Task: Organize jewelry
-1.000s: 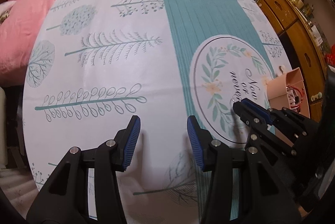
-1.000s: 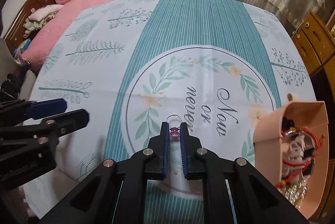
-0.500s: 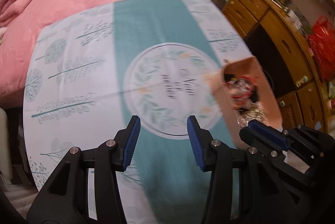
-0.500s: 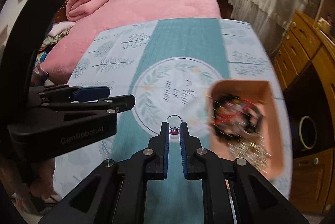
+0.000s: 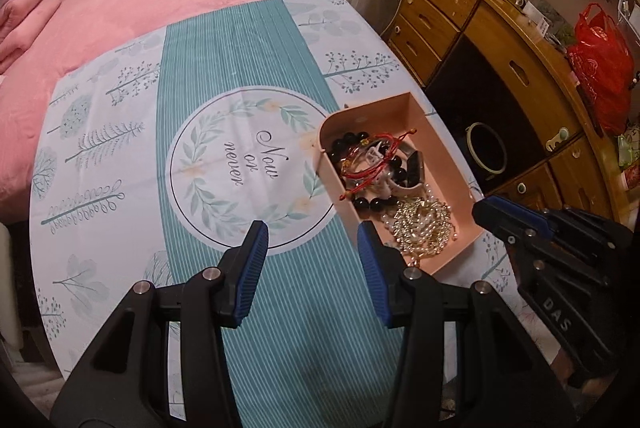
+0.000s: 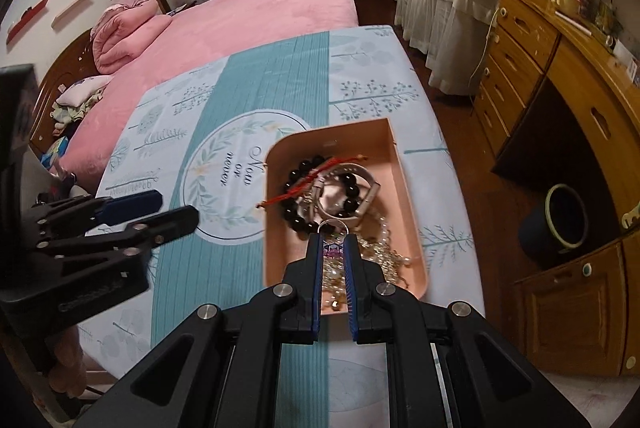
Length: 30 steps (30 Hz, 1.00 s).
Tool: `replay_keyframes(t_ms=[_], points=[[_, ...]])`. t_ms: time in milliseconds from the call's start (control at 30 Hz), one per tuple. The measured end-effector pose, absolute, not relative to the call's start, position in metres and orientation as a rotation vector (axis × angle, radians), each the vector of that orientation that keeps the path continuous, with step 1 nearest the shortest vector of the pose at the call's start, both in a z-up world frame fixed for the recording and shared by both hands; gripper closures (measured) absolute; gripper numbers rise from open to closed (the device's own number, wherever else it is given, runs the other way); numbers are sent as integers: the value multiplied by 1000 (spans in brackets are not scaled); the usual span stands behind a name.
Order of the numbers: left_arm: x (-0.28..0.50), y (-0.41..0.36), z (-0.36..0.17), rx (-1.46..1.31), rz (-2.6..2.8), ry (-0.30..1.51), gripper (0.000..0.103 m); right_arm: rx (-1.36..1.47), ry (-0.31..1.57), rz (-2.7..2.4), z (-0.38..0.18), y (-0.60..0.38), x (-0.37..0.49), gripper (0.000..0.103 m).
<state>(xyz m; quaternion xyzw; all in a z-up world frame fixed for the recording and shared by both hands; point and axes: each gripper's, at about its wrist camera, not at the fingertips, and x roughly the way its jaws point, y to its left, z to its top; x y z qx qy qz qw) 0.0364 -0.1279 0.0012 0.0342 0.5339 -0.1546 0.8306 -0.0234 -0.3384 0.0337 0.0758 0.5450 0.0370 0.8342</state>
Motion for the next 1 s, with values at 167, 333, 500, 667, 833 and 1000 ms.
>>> replay_keyframes(t_ms=[167,333,500,667,833,1000], points=[[32,-123,6,65,-300,1119,60,156,1193,106,21,-343,-20,93],[30,-108,3,21,-255,1136,60,157,1251,118,-3,-338,-8,93],[25,-99,-3,9,-235,1153,56,210,1321,111,-23,-342,0,91],[21,-95,-3,10,-229,1152,48,180,1304,130,-18,-339,-2,91],[19,-93,-2,1,-231,1168,47,176,1306,174,-4,-326,-7,86],[16,-89,6,3,-211,1161,47,158,1270,200,17,-307,-16,65]])
